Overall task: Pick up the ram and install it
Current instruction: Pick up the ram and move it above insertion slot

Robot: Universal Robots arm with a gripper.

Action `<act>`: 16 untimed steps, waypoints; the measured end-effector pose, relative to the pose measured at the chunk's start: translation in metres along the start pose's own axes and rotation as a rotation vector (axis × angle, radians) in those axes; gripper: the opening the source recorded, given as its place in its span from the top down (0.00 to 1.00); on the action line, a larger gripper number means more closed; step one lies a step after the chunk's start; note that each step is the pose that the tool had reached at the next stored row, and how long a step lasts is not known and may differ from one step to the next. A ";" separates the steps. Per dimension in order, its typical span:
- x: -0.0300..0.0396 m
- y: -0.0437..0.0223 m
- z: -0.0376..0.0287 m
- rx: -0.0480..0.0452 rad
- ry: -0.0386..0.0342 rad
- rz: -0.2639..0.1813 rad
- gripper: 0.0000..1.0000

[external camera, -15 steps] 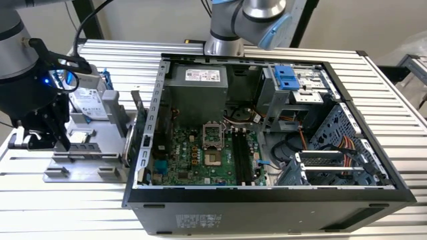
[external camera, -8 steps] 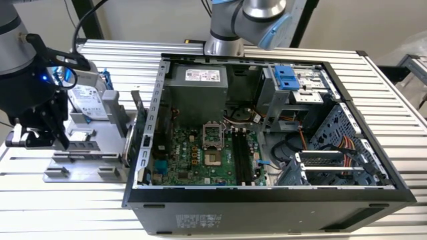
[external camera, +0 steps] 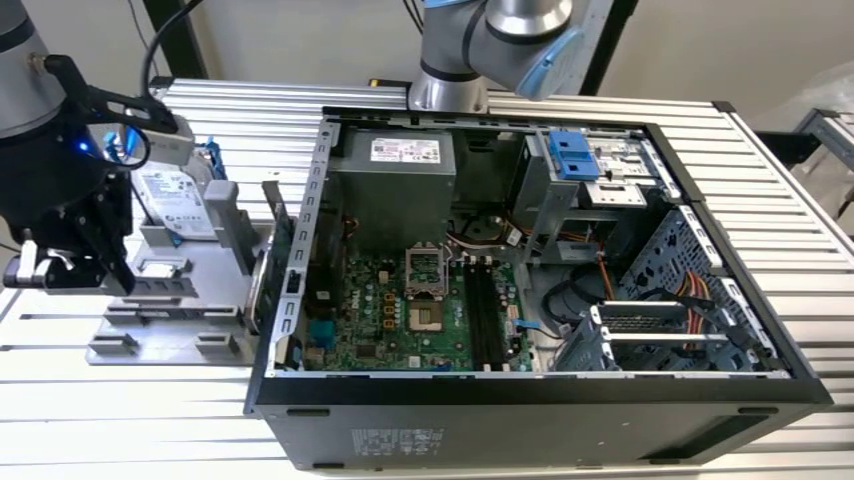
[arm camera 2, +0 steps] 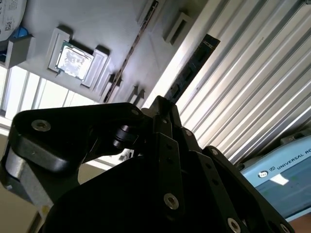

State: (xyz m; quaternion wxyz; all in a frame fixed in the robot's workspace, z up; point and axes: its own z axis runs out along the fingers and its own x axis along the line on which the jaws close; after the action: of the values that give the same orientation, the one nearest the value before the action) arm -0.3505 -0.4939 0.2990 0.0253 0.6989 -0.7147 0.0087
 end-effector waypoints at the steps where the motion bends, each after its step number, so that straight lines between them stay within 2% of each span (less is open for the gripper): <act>1: 0.0000 0.0000 -0.0009 0.0000 0.0000 0.000 1.00; 16: 0.0007 0.0004 -0.0150 0.0000 0.0000 0.000 1.00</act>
State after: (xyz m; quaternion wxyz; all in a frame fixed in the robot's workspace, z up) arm -0.3505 -0.4939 0.3139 0.0253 0.6989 -0.7147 0.0087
